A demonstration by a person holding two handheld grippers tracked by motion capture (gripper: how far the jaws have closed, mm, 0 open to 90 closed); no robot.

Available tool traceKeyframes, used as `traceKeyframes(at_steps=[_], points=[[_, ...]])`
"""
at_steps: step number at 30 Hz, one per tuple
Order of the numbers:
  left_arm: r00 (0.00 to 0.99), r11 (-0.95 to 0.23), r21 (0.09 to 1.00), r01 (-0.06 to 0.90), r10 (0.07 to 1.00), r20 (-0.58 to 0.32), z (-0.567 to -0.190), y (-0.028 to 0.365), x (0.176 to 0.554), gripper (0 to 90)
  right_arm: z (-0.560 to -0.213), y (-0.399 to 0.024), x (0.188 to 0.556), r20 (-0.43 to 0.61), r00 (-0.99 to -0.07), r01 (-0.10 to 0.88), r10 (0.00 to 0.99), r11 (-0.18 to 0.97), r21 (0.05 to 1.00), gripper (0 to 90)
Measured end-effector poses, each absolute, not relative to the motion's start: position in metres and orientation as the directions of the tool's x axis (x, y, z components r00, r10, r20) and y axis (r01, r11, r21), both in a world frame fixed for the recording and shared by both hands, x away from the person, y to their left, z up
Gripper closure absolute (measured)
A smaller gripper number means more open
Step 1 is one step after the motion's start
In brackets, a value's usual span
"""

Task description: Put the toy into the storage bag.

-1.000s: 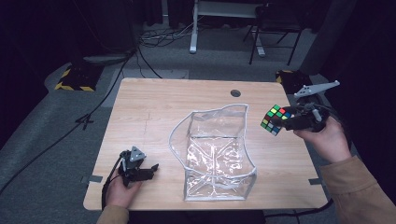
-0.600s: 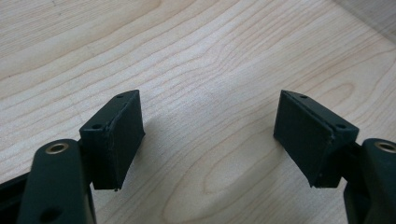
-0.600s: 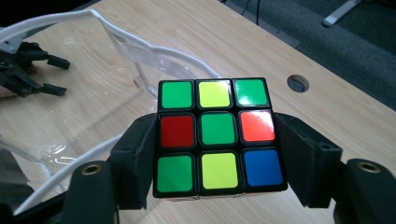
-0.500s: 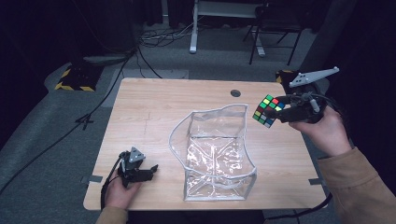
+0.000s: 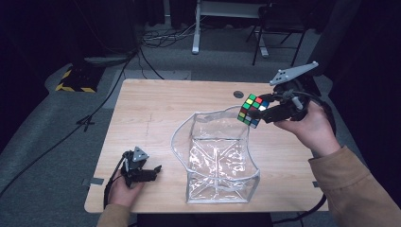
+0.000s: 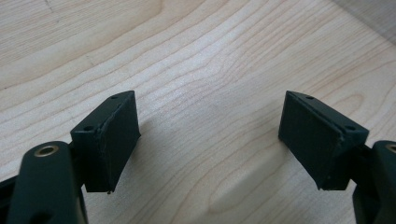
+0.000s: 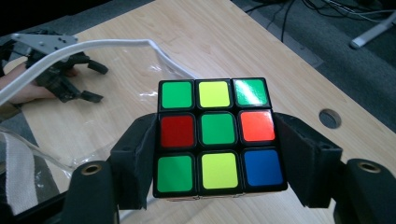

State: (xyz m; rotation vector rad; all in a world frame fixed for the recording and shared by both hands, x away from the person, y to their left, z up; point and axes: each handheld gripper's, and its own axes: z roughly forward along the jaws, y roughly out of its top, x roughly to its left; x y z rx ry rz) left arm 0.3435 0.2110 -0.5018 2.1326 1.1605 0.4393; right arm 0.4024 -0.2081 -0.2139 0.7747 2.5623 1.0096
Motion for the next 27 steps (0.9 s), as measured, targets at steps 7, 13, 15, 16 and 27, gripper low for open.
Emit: traceKeyframes(at_steps=[7,13,15,16,27], points=[[0.551,-0.379,0.690,0.616,0.834,-0.034,-0.503,0.210,0.345,20.1,-0.213,-0.179,0.402,-0.089,-0.860,0.315,0.502,0.661,0.681,34.0],[0.551,-0.380,0.690,0.616,0.834,-0.033,-0.503,0.210,0.344,20.1,-0.213,-0.162,0.403,-0.088,-0.876,0.299,0.474,0.677,0.673,34.0],[0.551,-0.380,0.690,0.616,0.834,-0.033,-0.503,0.210,0.344,20.1,-0.214,-0.156,0.403,-0.083,-0.881,0.296,0.465,0.681,0.670,34.0],[0.551,-0.380,0.690,0.616,0.834,-0.033,-0.503,0.210,0.344,20.1,-0.215,-0.153,0.403,-0.079,-0.885,0.294,0.459,0.682,0.670,34.0],[0.553,-0.383,0.689,0.616,0.833,-0.032,-0.502,0.210,0.345,20.1,-0.225,-0.125,0.398,-0.052,-0.912,0.275,0.407,0.702,0.657,34.0]])
